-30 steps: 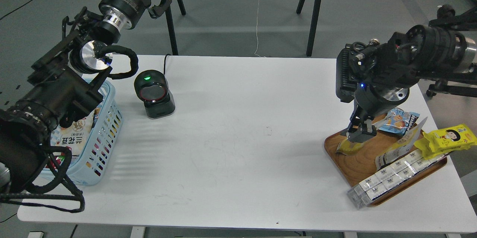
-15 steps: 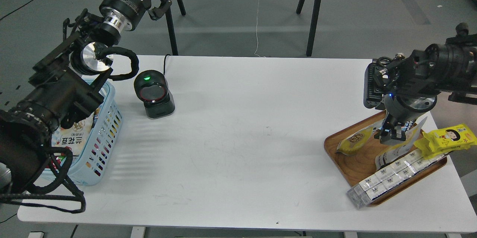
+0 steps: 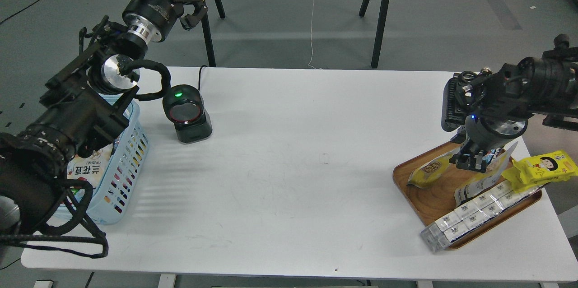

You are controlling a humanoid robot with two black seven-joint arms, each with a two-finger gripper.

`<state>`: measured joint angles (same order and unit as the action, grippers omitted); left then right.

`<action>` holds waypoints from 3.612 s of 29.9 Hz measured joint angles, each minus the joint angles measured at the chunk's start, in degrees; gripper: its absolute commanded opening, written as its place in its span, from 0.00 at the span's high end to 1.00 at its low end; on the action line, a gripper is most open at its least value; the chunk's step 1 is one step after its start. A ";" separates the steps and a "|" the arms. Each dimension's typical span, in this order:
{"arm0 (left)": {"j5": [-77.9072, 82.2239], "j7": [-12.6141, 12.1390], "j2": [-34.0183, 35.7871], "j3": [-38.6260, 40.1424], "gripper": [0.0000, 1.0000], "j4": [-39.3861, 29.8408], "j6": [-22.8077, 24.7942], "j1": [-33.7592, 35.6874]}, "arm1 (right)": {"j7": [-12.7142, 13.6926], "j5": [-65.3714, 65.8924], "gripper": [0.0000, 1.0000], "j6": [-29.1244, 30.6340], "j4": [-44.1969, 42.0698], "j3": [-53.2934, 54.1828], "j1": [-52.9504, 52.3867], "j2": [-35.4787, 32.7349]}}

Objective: Scan snack and place in basket
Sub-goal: 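Lift the yellow pouch and carry it toward the barcode scanner, then release the yellow pouch on the table and raise the right gripper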

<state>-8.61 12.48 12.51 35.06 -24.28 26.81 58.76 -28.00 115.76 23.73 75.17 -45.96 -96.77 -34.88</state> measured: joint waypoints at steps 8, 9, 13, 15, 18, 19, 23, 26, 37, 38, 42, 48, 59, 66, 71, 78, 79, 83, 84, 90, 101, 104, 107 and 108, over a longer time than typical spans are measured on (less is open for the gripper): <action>0.00 0.00 -0.11 0.00 0.00 0.12 0.00 0.00 | 0.00 -0.01 0.99 0.00 -0.23 0.00 0.40 -0.01; 0.00 0.00 -0.11 0.00 0.00 0.13 -0.02 0.00 | 0.00 -0.01 0.99 0.00 -0.41 0.01 0.46 -0.01; 0.03 -0.04 -0.11 0.00 0.00 0.14 -0.14 0.02 | 0.00 -0.06 1.00 0.00 -0.61 0.55 0.57 -0.09; 0.03 -0.07 -0.11 0.00 0.00 0.17 -0.17 0.02 | 0.00 -0.11 1.00 0.00 -0.61 0.92 0.60 -0.13; 0.03 -0.08 -0.11 0.00 0.00 0.20 -0.18 0.03 | 0.00 -0.20 1.00 -0.13 -0.62 1.92 0.61 -0.64; 0.05 -0.08 -0.11 0.00 0.00 0.20 -0.18 0.03 | 0.00 -0.24 1.00 -0.13 -0.55 2.34 0.58 -0.92; 0.08 -0.08 -0.11 0.00 0.00 0.20 -0.18 0.11 | 0.00 -0.58 1.00 -0.12 -0.15 3.71 -0.57 -1.36; 0.08 -0.08 -0.06 0.00 0.00 0.20 -0.18 0.11 | 0.00 -1.24 1.00 -0.10 -0.02 4.90 -2.21 -1.33; 0.02 -0.08 -0.11 -0.05 0.00 0.21 0.00 -0.01 | 0.00 -13.04 1.00 0.34 2.52 6.17 -9.49 6.24; 0.03 -0.08 -0.11 -0.04 0.00 0.21 0.00 -0.01 | 0.00 -13.81 1.00 0.35 2.46 6.17 -9.61 7.30; 0.03 -0.08 0.14 -0.02 0.00 0.20 0.15 -0.01 | 0.00 -16.88 1.00 0.36 2.20 6.24 -9.51 11.27; 0.09 -0.08 -0.04 0.01 0.00 0.21 0.42 -0.05 | 0.00 -21.06 1.00 -0.21 1.60 6.54 -8.29 17.04; 0.09 0.00 -0.07 0.03 0.00 0.30 0.58 -0.05 | 0.00 -22.16 1.00 -0.35 -2.45 8.07 -5.89 24.91; 0.04 0.00 -0.15 0.03 0.00 1.58 0.69 -0.38 | 0.00 -22.16 1.00 -0.35 -5.43 8.08 -4.36 29.01; 0.00 0.07 -0.33 0.13 0.00 1.69 0.65 -0.39 | 0.00 -22.09 1.00 -0.30 -5.99 8.09 -4.29 31.18; 0.00 0.14 -0.38 0.18 0.00 1.70 0.60 -0.38 | 0.00 -21.85 0.99 -0.27 -7.90 8.08 -3.64 32.69; 0.00 0.14 -0.38 0.18 0.00 1.70 0.60 -0.37 | 0.00 -21.81 0.99 -0.26 -8.17 8.08 -3.58 33.04; 0.00 0.20 -0.84 0.24 0.00 1.70 0.60 -0.23 | 0.00 -21.73 0.99 -0.18 -8.75 8.02 -3.52 34.15; 0.00 0.20 -1.04 0.24 0.00 1.70 0.58 -0.20 | 0.00 -21.73 0.98 -0.17 -8.82 8.01 -3.52 34.26; 0.00 0.20 -1.34 0.19 0.00 1.77 0.53 -0.15 | 0.00 -21.59 0.97 -0.10 -9.16 7.91 -3.43 34.80; -0.05 0.19 -1.41 0.19 0.00 1.75 0.60 -0.15 | 0.00 -21.29 0.82 0.08 -9.10 7.89 -4.40 34.88; -0.05 0.16 -1.36 0.19 0.00 1.74 0.60 -0.15 | 0.00 -21.42 0.68 0.26 -8.99 7.89 -5.09 34.88; -0.08 0.16 -1.29 0.18 0.00 1.73 0.60 -0.15 | 0.00 -21.92 0.57 0.33 -8.65 8.00 -5.99 34.49; -0.09 0.16 -1.28 0.18 0.00 1.73 0.60 -0.15 | 0.00 -22.02 0.55 0.34 -8.45 8.08 -6.20 34.13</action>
<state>-8.70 12.64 11.23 35.25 -22.55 27.42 58.61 -28.00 93.74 24.07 66.71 -37.87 -102.97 -0.76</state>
